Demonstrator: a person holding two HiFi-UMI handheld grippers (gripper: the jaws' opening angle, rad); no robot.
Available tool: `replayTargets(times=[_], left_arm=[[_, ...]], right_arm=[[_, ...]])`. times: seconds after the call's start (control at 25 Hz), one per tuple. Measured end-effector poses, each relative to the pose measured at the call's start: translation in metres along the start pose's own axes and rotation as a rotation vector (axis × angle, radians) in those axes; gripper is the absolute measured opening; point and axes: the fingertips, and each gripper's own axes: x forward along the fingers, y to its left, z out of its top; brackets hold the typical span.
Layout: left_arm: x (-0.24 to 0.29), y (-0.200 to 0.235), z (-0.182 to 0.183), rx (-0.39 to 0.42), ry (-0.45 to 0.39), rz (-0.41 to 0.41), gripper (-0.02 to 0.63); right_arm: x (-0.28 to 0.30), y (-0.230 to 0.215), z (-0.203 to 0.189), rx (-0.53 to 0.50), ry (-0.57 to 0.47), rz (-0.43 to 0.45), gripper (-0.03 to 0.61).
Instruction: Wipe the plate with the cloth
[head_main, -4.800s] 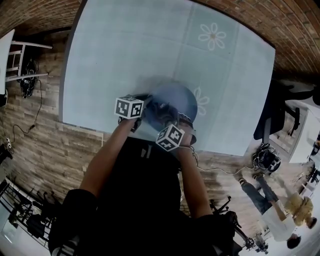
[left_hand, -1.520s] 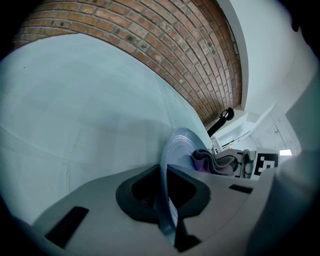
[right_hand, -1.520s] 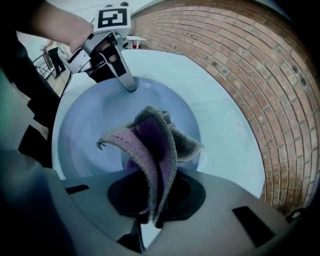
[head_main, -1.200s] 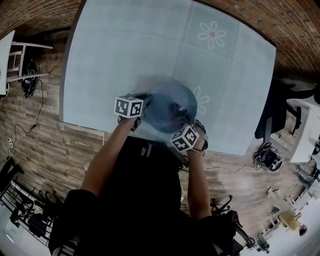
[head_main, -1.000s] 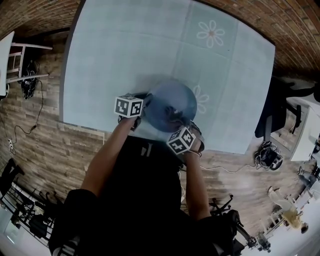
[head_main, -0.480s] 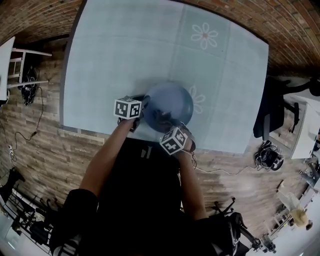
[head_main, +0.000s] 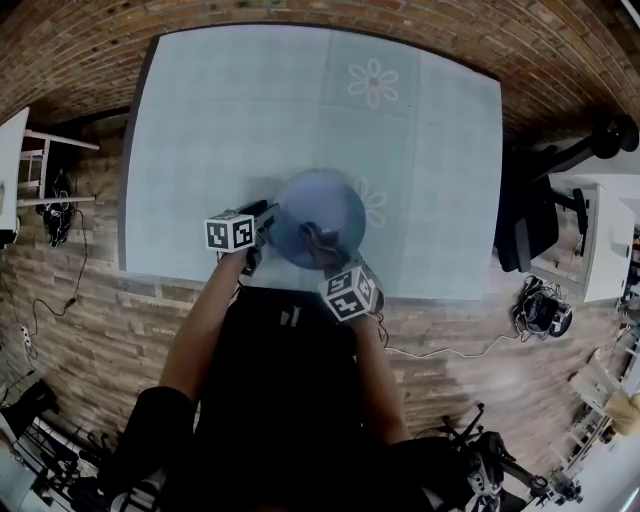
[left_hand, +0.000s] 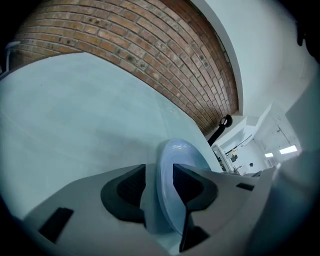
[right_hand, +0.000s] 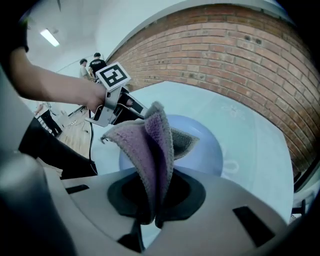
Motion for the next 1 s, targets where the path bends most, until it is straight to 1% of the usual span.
replayTargets(times=[0.08, 0.24, 0.32, 0.4, 0.52, 0.64, 0.76, 0.88, 1.0], left_arm=[[-0.015, -0.003, 0.005, -0.005, -0.048, 0.006, 0.161], [-0.058, -0.023, 0.017, -0.013, -0.233, -0.01, 0.166], [-0.075, -0.038, 0.016, -0.001, -0.28, -0.023, 0.166], [-0.09, -0.055, 0.013, 0.033, -0.312, -0.029, 0.166], [-0.117, -0.082, 0.013, 0.135, -0.388, -0.013, 0.166], [-0.138, -0.107, 0.013, 0.225, -0.425, -0.025, 0.166], [-0.156, -0.122, 0.013, 0.267, -0.453, -0.037, 0.164], [-0.166, -0.135, 0.015, 0.301, -0.46, -0.057, 0.164], [-0.173, -0.15, 0.016, 0.366, -0.453, -0.093, 0.16]], right_arm=[[-0.01, -0.003, 0.004, 0.017, -0.059, -0.021, 0.06], [-0.032, -0.004, 0.015, 0.05, -0.179, -0.058, 0.06], [-0.043, -0.006, 0.022, 0.071, -0.239, -0.074, 0.06], [-0.055, -0.007, 0.03, 0.099, -0.3, -0.08, 0.06], [-0.074, -0.003, 0.041, 0.148, -0.384, -0.081, 0.06], [-0.091, -0.002, 0.051, 0.213, -0.457, -0.084, 0.06], [-0.105, -0.001, 0.061, 0.27, -0.522, -0.091, 0.06], [-0.116, -0.001, 0.07, 0.278, -0.551, -0.12, 0.06], [-0.127, 0.0, 0.079, 0.302, -0.583, -0.131, 0.06]])
